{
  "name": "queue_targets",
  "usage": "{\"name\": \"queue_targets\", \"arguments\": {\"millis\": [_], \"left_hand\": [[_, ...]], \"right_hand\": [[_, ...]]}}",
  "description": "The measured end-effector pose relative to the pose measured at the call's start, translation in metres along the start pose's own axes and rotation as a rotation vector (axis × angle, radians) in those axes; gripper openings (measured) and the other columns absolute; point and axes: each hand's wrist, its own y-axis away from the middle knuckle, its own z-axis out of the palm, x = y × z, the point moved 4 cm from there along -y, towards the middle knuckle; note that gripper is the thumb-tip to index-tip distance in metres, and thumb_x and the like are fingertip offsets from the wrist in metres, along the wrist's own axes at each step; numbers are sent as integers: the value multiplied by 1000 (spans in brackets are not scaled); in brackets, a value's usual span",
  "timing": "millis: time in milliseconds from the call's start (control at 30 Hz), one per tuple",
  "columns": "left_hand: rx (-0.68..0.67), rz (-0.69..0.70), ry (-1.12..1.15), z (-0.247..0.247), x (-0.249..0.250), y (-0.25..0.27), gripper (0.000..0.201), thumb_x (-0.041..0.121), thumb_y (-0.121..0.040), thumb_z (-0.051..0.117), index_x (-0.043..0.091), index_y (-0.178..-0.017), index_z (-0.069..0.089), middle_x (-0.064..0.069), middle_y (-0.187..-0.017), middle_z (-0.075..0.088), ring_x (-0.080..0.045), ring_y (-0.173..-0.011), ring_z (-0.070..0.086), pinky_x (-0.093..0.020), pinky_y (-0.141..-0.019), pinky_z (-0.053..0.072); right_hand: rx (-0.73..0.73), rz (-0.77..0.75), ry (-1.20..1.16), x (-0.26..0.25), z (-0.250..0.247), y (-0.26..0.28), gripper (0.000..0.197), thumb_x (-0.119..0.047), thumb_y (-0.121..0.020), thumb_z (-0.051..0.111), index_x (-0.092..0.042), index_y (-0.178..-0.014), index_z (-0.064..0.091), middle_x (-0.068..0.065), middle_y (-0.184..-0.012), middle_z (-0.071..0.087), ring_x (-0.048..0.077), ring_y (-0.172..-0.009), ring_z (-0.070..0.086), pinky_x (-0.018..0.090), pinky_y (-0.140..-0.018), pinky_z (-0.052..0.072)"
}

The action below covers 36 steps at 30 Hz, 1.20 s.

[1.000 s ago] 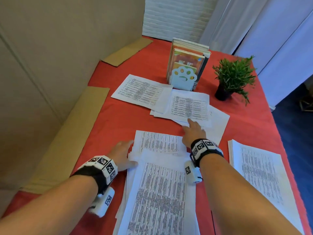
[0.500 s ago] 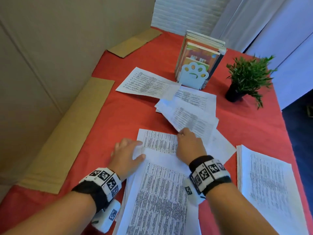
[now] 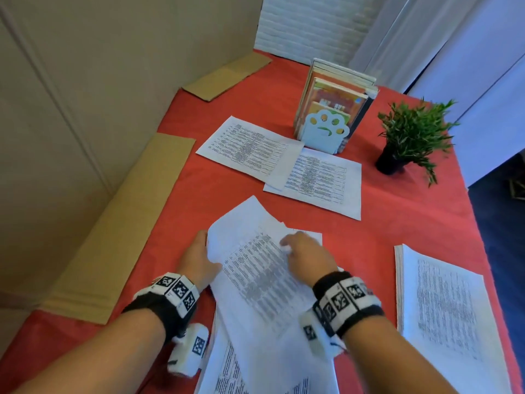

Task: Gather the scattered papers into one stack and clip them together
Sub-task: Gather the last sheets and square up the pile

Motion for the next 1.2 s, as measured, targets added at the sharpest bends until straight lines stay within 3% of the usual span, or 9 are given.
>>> {"name": "queue_targets", "arguments": {"millis": [167,333,433,600,767,867,1000,1100,1200], "left_hand": [[-39,54,-50,-20,-19,-5,85,-3,-68,72,23,-137,31,5,-118,44,-13,-100,47,-10,-61,35],[-76,52,1,-28,-42,-4,93,3,-65,77,34,-138,27,5,-118,52,-16,-106,52,-24,-77,43],[-71,37,-9,-28,-47,-7,93,6,-64,78,31,-140,30,5,-117,55,-15,-103,54,-22,-75,43],[-80,70,-65,-29,-51,-12,90,12,-63,78,33,-139,34,8,-121,55,-10,-102,55,-9,-71,40],[-96,79,-67,-31,-51,-17,86,10,-62,78,28,-136,38,10,-119,54,3,-95,53,6,-67,35],[-94,81,-86,-31,-52,-19,84,12,-62,78,30,-134,39,11,-116,56,0,-95,54,5,-67,36],[-96,71,-84,-31,-54,-19,84,12,-61,77,32,-133,39,10,-117,55,-7,-99,54,-4,-68,38],[-83,69,-82,-31,-56,-19,83,12,-60,77,35,-130,39,7,-119,56,-12,-102,55,-15,-74,39],[-79,93,-97,-31,-52,-18,83,10,-61,79,28,-132,40,3,-120,56,-16,-107,54,-24,-84,41]], "right_hand": [[29,15,219,25,-8,-51,51,-4,-82,46,-16,-131,49,7,-141,39,31,-126,41,46,-99,41],[43,-52,347,15,-7,-89,54,-5,-78,49,-14,-131,48,1,-159,11,28,-143,18,52,-113,25],[18,-32,418,15,-3,-105,45,-6,-80,47,-13,-124,53,-1,-161,0,31,-146,8,57,-115,19],[-18,12,478,8,-7,-132,48,-7,-83,43,-14,-130,49,-6,-160,-11,29,-148,0,57,-116,12],[-78,50,394,3,-5,-146,67,-2,-79,46,-12,-143,31,-9,-158,7,26,-136,28,51,-107,33],[-12,56,350,-1,-11,-142,58,-3,-77,47,-10,-134,40,-4,-148,27,28,-123,40,47,-99,40],[184,-38,453,-21,-28,-114,39,-5,-74,48,-5,-112,57,10,-125,46,33,-111,44,46,-98,38],[216,-146,380,-44,-28,-71,24,1,-77,46,0,-97,59,14,-112,48,34,-93,53,41,-71,42],[207,-228,334,-62,-7,-18,15,7,-72,51,-2,-82,57,12,-99,48,32,-72,55,34,-50,32]]}}
